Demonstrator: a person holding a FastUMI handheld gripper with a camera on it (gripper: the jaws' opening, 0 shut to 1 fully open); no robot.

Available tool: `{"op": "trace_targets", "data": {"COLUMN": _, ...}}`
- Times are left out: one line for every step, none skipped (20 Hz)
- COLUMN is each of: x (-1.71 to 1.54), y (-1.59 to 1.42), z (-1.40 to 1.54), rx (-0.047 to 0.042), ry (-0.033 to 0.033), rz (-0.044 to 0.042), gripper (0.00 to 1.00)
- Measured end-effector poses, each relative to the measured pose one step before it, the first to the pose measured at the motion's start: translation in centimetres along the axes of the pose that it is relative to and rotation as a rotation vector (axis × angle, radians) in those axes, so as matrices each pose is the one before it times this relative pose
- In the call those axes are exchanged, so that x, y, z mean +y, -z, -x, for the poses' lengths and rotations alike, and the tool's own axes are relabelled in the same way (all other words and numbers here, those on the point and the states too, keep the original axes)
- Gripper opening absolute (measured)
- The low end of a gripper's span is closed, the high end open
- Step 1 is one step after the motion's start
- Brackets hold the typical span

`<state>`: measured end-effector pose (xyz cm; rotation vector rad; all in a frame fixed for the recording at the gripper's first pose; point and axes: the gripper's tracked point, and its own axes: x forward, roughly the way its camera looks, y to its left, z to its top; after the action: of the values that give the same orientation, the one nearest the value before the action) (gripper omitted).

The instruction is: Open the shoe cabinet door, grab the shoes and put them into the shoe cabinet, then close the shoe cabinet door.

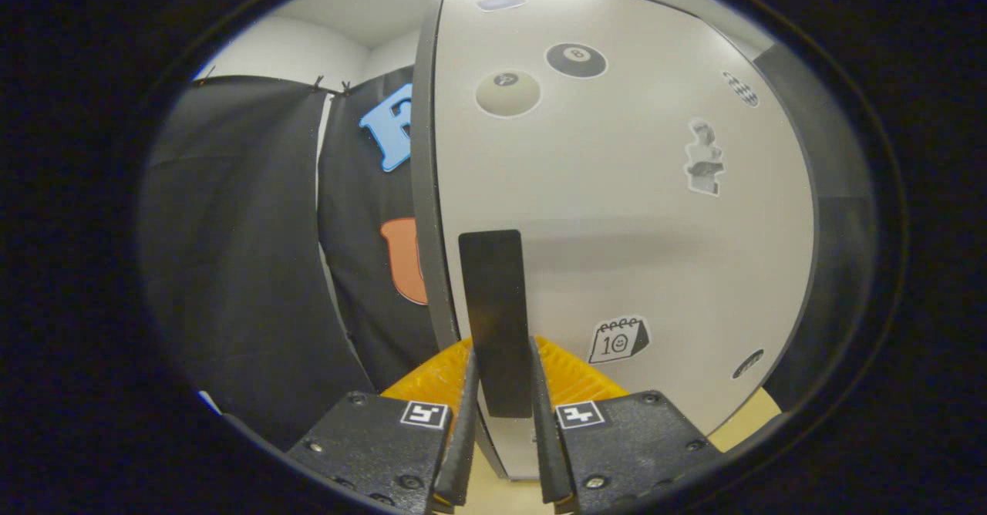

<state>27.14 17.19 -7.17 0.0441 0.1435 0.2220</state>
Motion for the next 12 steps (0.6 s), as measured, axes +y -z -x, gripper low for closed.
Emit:
{"op": "trace_targets", "data": {"x": 0.008, "y": 0.034, "z": -0.046, "rx": 0.0028, "ry": 0.02367, "rz": 0.02726, "gripper": 0.36}}
{"op": "trace_targets", "data": {"x": -0.047, "y": 0.165, "z": 0.047, "rx": 0.00392, "ry": 0.01933, "rz": 0.0155, "gripper": 0.35}}
{"op": "trace_targets", "data": {"x": -0.034, "y": 0.02, "z": 0.016, "rx": 0.00573, "ry": 0.01071, "rz": 0.0038, "gripper": 0.34}}
{"op": "trace_targets", "data": {"x": -0.086, "y": 0.122, "z": 0.015, "rx": 0.00405, "ry": 0.00359, "rz": -0.00916, "gripper": 0.32}}
{"op": "trace_targets", "data": {"x": -0.004, "y": -0.025, "z": 0.074, "rx": 0.00133, "ry": -0.00544, "rz": -0.00176, "gripper": 0.3}}
{"op": "trace_targets", "data": {"x": -0.069, "y": 0.04, "z": 0.108, "rx": 0.00227, "ry": -0.01052, "rz": -0.00732, "gripper": 0.3}}
{"op": "trace_targets", "data": {"x": 0.021, "y": 0.047, "z": 0.179, "rx": 0.00702, "ry": -0.01318, "rz": -0.00831, "gripper": 0.29}}
{"op": "trace_targets", "data": {"x": -0.014, "y": 0.032, "z": 0.179, "rx": 0.00713, "ry": -0.01333, "rz": 0.00171, "gripper": 0.29}}
{"op": "trace_targets", "data": {"x": -0.041, "y": 0.038, "z": 0.258, "rx": 0.01046, "ry": -0.0109, "rz": 0.00339, "gripper": 0.29}}
{"op": "trace_targets", "data": {"x": -0.06, "y": 0.043, "z": 0.288, "rx": 0.01086, "ry": -0.00993, "rz": -0.00045, "gripper": 0.28}}
{"op": "trace_targets", "data": {"x": 0.034, "y": 0.036, "z": 0.482, "rx": 0.00887, "ry": -0.00861, "rz": -0.00464, "gripper": 0.28}}
{"op": "trace_targets", "data": {"x": 0.064, "y": 0.085, "z": 0.616, "rx": 0.00682, "ry": -0.01235, "rz": 0.00024, "gripper": 0.28}}
